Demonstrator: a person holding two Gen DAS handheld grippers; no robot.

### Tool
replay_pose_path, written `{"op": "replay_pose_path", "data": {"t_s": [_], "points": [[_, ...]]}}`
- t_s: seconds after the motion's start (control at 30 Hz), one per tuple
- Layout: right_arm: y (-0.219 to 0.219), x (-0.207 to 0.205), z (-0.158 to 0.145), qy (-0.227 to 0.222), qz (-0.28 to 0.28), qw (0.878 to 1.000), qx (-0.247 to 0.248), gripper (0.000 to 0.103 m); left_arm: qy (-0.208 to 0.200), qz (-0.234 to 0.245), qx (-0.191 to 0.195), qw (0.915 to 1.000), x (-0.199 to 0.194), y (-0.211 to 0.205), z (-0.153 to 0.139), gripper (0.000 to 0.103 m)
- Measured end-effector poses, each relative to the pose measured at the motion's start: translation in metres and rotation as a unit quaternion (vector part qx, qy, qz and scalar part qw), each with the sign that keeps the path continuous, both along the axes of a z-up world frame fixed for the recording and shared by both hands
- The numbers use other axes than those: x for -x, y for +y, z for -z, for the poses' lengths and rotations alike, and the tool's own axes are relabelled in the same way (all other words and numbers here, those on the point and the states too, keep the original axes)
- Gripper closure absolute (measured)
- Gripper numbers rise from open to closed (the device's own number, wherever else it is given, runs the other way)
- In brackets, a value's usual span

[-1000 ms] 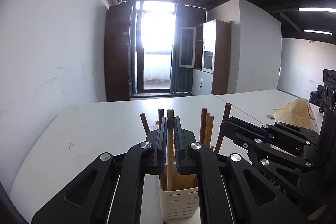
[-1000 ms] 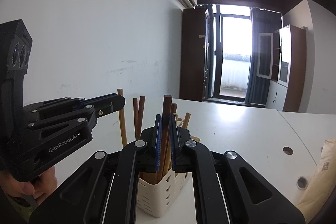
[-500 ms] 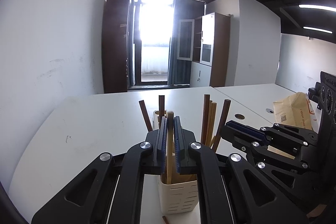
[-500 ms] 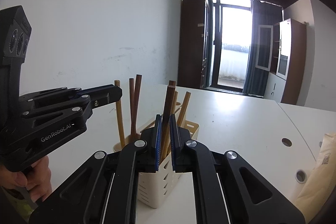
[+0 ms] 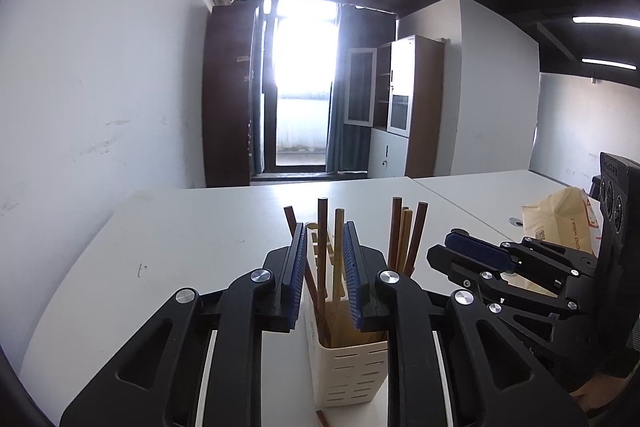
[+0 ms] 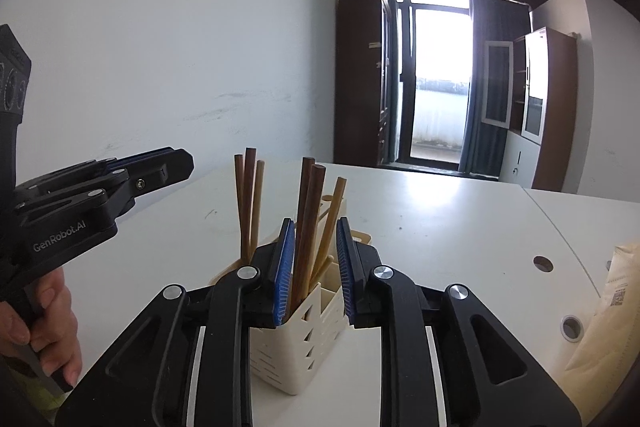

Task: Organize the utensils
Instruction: 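Open both tools to release the chopsticks and pull back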

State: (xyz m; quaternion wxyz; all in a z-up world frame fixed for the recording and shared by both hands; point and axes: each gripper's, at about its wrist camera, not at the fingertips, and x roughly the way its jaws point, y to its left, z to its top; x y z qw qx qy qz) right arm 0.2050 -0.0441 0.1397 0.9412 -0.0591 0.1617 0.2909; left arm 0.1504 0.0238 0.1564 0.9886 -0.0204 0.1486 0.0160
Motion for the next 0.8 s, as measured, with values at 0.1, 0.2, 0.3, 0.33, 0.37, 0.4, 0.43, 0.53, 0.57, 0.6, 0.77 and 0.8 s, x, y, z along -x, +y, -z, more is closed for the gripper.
{"op": "replay_pose_path", "data": {"t_s": [0.1,0.2,0.3,0.33,0.37,0.4,0.43,0.53,0.57,0.6,0.77,0.8], "points": [[0.001,0.006,0.0,0.0,-0.006,1.0,0.005,0.081,0.006,-0.001,-0.003,1.0,0.008,-0.001,-0.001,0.085],[0.0,0.008,-0.003,-0.001,-0.008,1.0,0.001,0.078,-0.005,0.001,-0.006,1.0,0.021,-0.002,-0.006,0.076],[-0.003,0.013,-0.005,-0.003,-0.011,1.0,0.0,0.075,-0.008,0.001,-0.009,0.9999,0.029,-0.002,-0.008,0.071],[-0.004,0.014,-0.006,-0.003,-0.012,1.0,-0.001,0.074,-0.008,-0.001,-0.011,0.9999,0.032,-0.002,-0.007,0.069],[-0.006,0.017,-0.006,-0.002,-0.011,1.0,-0.003,0.072,-0.006,-0.002,-0.012,0.9999,0.034,-0.001,-0.005,0.067],[-0.008,0.019,-0.005,-0.001,-0.011,1.0,-0.004,0.07,-0.002,-0.004,-0.012,0.9999,0.036,0.0,-0.002,0.066],[-0.01,0.023,-0.003,0.002,-0.012,1.0,-0.008,0.068,0.004,-0.007,-0.011,0.9999,0.038,0.002,0.001,0.065],[-0.016,0.03,0.007,0.012,-0.012,1.0,-0.017,0.061,0.019,-0.012,-0.014,0.9997,0.047,0.006,0.015,0.06],[-0.016,0.031,0.012,0.018,-0.013,1.0,-0.017,0.061,0.02,-0.017,-0.016,0.9995,0.05,0.007,0.02,0.057],[-0.016,0.032,0.018,0.024,-0.015,0.999,-0.018,0.06,0.023,-0.022,-0.018,0.9993,0.053,0.008,0.025,0.053],[-0.008,0.038,0.04,0.045,-0.027,0.999,-0.001,0.056,0.041,-0.026,-0.012,0.9988,0.059,0.01,0.045,0.049],[-0.007,0.039,0.044,0.046,-0.027,0.999,0.004,0.055,0.044,-0.026,-0.011,0.9986,0.059,0.011,0.048,0.049]]}}
